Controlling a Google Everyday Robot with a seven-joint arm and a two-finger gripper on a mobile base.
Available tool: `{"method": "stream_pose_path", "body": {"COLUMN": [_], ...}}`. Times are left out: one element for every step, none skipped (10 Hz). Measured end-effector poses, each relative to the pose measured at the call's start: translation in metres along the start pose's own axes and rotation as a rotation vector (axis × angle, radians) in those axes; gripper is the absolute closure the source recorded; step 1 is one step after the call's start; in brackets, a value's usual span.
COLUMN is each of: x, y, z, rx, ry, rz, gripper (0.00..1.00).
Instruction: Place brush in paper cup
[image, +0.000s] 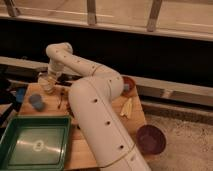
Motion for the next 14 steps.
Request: {"method": "stream_pose_path", "body": {"x": [0.002,0.002,0.0,0.001,0.002,0.002,0.0,-0.002,-0.001,0.0,0.001,0.0,-0.001,-0.002], "y": [0.002,0.005,0.008,0.011,0.012,0.015,0.016,0.018,0.018,0.018,0.018,0.018,0.019,0.018], "z": [0.003,0.006,0.008,0.009,0.009,0.01,0.011,0.012,0.012,0.012,0.012,0.013,0.013,0.013], "rx": [-0.02,-0.042,-0.051,-0.061,-0.066,-0.071,-0.073,-0.077,-0.077,-0.079,-0.079,-0.08,-0.08,-0.079], "ry": [0.006,0.012,0.016,0.021,0.025,0.028,0.031,0.035,0.037,0.04,0.042,0.043,0.044,0.044], "rz": [-0.006,-0.015,-0.022,-0.03,-0.034,-0.04,-0.046,-0.05,-0.05,-0.048,-0.046,-0.044,-0.043,-0.041], "gripper": [1.0,1.0,1.0,1.0,1.0,1.0,0.99,0.93,0.85,0.75,0.63,0.53,0.44,0.32]}}
